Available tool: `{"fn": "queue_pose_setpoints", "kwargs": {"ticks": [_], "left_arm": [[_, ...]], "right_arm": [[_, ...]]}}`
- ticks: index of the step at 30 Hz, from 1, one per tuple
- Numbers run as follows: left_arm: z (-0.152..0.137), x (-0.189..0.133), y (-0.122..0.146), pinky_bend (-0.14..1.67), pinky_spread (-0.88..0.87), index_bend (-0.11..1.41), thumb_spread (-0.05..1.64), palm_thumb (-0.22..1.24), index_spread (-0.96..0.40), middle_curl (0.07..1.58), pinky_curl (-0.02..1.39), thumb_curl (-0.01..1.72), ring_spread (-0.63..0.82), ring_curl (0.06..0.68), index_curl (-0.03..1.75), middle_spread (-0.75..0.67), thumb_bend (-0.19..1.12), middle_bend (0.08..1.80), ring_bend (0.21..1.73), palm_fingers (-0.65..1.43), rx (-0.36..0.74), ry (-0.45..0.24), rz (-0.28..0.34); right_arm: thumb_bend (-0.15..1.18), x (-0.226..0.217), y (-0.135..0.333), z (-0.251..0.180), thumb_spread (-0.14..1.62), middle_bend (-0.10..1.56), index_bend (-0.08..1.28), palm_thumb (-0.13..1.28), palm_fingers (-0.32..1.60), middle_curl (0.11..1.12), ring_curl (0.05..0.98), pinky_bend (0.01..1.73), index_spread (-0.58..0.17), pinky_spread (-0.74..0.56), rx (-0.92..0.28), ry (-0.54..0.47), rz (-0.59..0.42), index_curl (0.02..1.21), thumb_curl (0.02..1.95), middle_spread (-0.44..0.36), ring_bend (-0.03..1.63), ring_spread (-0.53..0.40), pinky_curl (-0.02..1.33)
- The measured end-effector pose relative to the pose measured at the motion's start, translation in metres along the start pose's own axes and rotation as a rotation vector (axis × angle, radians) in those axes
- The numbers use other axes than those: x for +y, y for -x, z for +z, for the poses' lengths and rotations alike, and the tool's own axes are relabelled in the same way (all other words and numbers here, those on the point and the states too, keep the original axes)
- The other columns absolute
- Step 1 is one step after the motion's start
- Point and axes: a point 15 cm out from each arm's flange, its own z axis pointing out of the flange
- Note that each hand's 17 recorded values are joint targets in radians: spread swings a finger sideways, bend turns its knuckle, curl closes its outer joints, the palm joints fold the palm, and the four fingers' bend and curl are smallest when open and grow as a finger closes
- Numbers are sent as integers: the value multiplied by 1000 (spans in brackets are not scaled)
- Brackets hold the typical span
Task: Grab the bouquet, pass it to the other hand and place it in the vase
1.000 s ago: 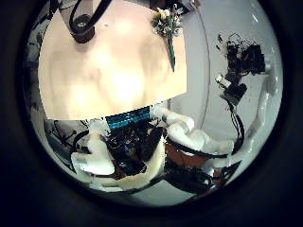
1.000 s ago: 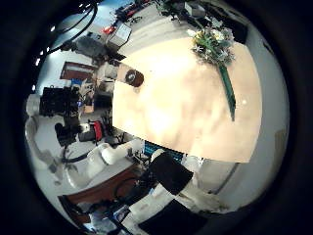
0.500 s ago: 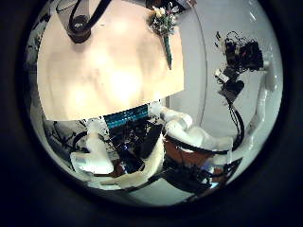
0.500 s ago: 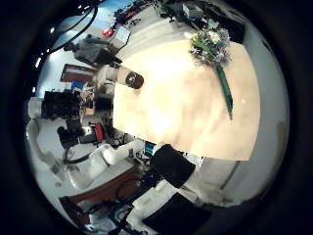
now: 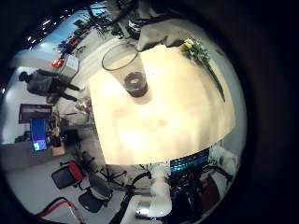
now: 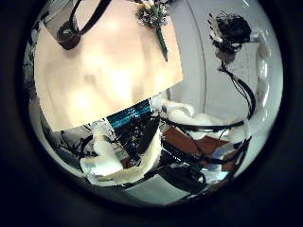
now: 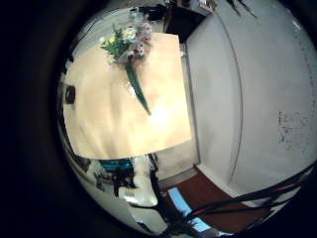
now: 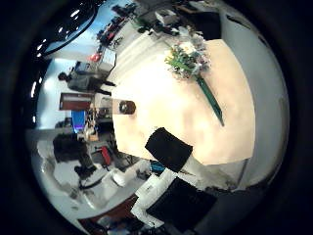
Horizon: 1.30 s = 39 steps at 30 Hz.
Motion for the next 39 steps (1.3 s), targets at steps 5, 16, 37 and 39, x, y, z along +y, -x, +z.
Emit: {"fn": "queue_pose_setpoints", "kwargs": {"ticks": [5,16,37,39], "left_arm": [[5,0,-2,462,644,189,1079,226,-72,303,157,291,538,187,374,302,-22,183,488,110,14,6,40],[13,-5,-3,452,640,189,1092,223,-72,302,148,289,536,186,379,294,-23,183,470,128,19,18,76],[17,-4,-2,446,640,187,1093,222,-73,297,142,291,537,190,381,291,-22,181,455,135,21,27,85],[16,-3,-2,446,640,187,1093,222,-73,297,142,291,537,191,380,291,-22,181,455,135,21,26,85]], "right_arm": [[-22,-27,-19,41,1138,319,166,364,420,373,286,521,-167,310,-19,64,105,294,333,61,717,15,231],[-22,-47,-51,158,1137,327,171,364,351,381,280,533,-134,309,-23,226,197,308,336,84,729,12,216],[-22,-33,-64,287,1120,372,177,365,382,402,273,540,-123,311,-14,307,272,337,343,97,771,19,184],[-23,-33,-64,294,1119,379,175,366,383,405,272,541,-123,308,-12,317,275,338,343,95,772,19,181]]}}
